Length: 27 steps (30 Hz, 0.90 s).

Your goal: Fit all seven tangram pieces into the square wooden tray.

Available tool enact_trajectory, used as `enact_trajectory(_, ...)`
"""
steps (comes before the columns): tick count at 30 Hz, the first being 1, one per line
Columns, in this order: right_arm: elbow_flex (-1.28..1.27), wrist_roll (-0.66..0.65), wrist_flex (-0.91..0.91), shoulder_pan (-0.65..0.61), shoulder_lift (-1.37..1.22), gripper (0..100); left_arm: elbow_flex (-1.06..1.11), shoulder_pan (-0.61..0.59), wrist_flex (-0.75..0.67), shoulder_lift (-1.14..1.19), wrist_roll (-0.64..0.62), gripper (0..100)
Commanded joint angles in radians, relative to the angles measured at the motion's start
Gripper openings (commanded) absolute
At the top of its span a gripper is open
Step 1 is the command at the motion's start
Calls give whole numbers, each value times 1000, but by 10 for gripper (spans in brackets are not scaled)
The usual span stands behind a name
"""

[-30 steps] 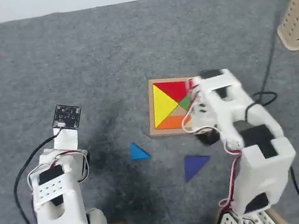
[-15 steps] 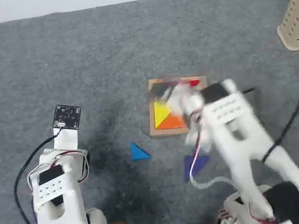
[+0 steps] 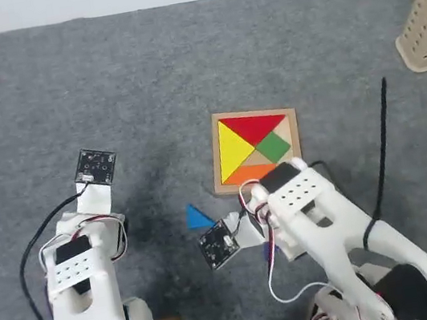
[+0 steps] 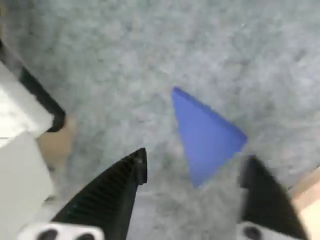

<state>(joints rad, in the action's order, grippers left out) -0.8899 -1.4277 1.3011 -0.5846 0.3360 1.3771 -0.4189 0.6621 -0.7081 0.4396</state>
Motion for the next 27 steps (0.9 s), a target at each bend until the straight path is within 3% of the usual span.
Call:
enact_trajectory(1,-6,25,-64,-13,50,447,-5,8,-21,-26,-18,174)
enact_trajectory(9,-23,203,-137,-87,38,436,-5,8,-21,-26,-18,174)
enact_trajectory(15,-78,203,-139,-102,38,314,-5,8,-21,-26,-18,174)
enact_trajectory(24,-158,267,-278,-96,38,318,-5,8,-21,-26,-20,174)
enact_trajectory(27,-155,348,-286,-96,38,317,-5,8,-21,-26,-20,174)
